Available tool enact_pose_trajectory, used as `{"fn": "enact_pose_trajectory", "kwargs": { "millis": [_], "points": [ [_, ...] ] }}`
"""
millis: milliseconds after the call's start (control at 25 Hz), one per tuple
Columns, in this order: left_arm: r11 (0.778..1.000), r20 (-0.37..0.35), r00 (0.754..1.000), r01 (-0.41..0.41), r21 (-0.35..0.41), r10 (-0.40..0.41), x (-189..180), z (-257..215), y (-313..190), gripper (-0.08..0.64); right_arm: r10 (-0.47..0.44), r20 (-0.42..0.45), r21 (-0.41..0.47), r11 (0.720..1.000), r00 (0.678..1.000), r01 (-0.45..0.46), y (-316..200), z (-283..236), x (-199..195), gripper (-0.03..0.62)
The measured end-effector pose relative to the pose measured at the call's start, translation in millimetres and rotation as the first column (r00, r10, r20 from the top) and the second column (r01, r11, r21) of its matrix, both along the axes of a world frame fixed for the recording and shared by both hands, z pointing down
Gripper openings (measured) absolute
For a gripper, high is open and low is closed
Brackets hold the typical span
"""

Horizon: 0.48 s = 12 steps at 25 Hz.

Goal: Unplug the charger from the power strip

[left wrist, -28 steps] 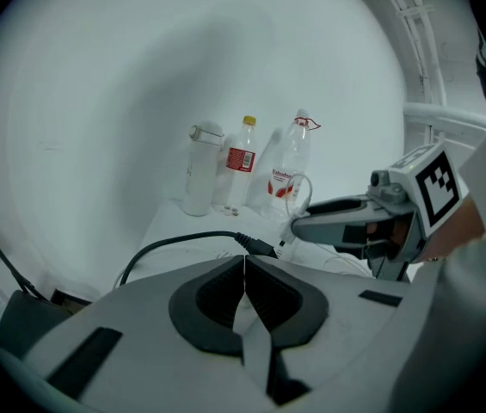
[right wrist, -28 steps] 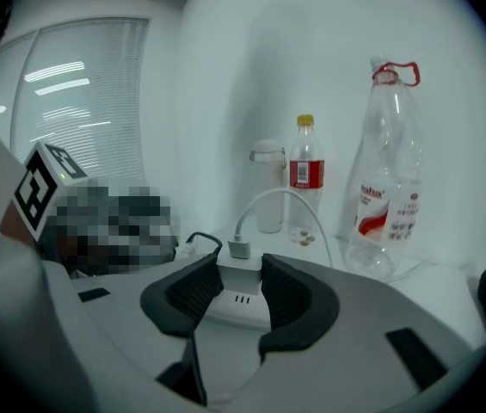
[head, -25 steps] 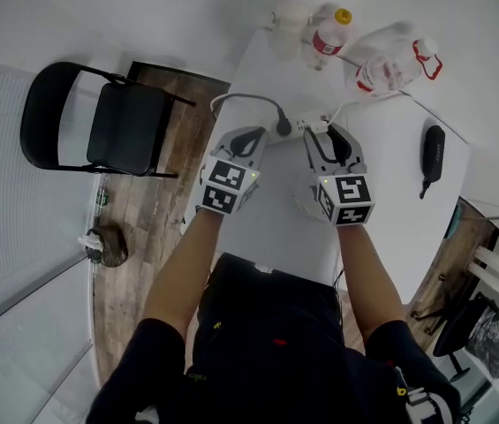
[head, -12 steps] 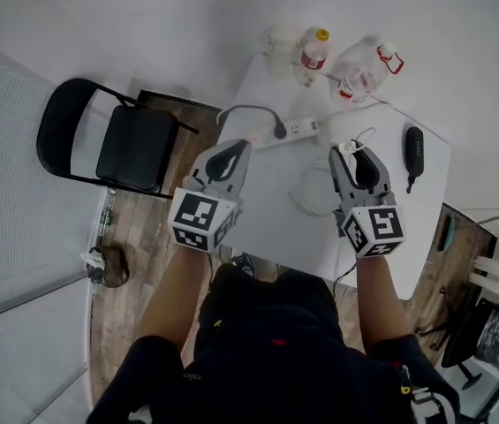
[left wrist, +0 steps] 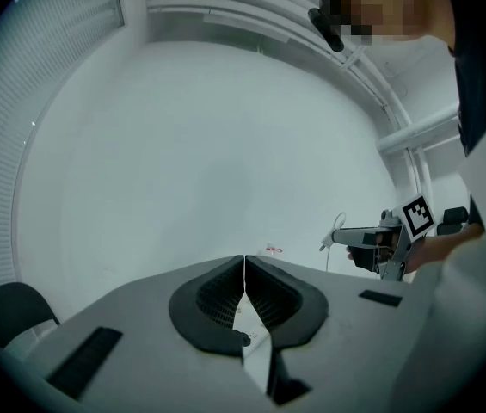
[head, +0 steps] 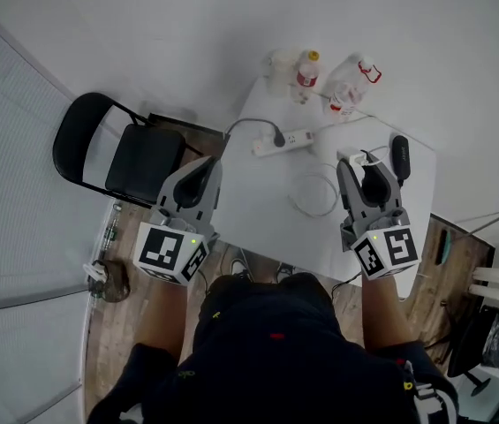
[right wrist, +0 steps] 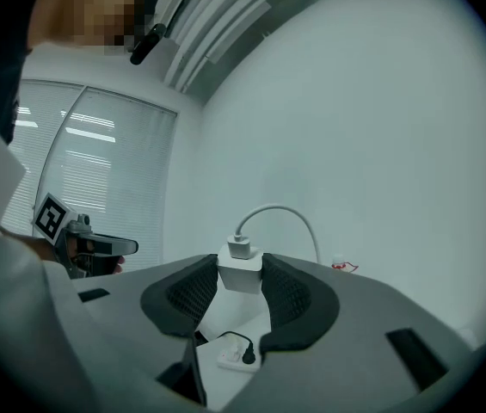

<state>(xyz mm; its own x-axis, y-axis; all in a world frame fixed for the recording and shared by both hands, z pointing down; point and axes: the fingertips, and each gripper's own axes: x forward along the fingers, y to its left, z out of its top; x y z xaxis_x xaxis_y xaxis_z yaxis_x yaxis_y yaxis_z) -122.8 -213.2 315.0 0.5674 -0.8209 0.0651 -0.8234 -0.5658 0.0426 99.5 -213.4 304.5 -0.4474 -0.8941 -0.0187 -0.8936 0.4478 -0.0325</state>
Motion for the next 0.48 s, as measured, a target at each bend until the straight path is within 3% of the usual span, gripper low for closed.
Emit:
{"fn": "enact_pose_trajectory", "kwargs": {
  "millis": [280,480],
  "points": [
    [0.998,-0.029,0.999,0.027,0.055,-0.025,-8,-24,16,0.023,-0.013,-0.052,0.100,0.995,0.999,0.018,27,-43,-3,0.170],
    [0.996,-0.024,1.000,0.019,0.082,-0.017,-7,-32,20,0.023,-0.002,-0.043,0.126,0.992,0.999,0.007,32,-56,-2,0.170]
  ]
}}
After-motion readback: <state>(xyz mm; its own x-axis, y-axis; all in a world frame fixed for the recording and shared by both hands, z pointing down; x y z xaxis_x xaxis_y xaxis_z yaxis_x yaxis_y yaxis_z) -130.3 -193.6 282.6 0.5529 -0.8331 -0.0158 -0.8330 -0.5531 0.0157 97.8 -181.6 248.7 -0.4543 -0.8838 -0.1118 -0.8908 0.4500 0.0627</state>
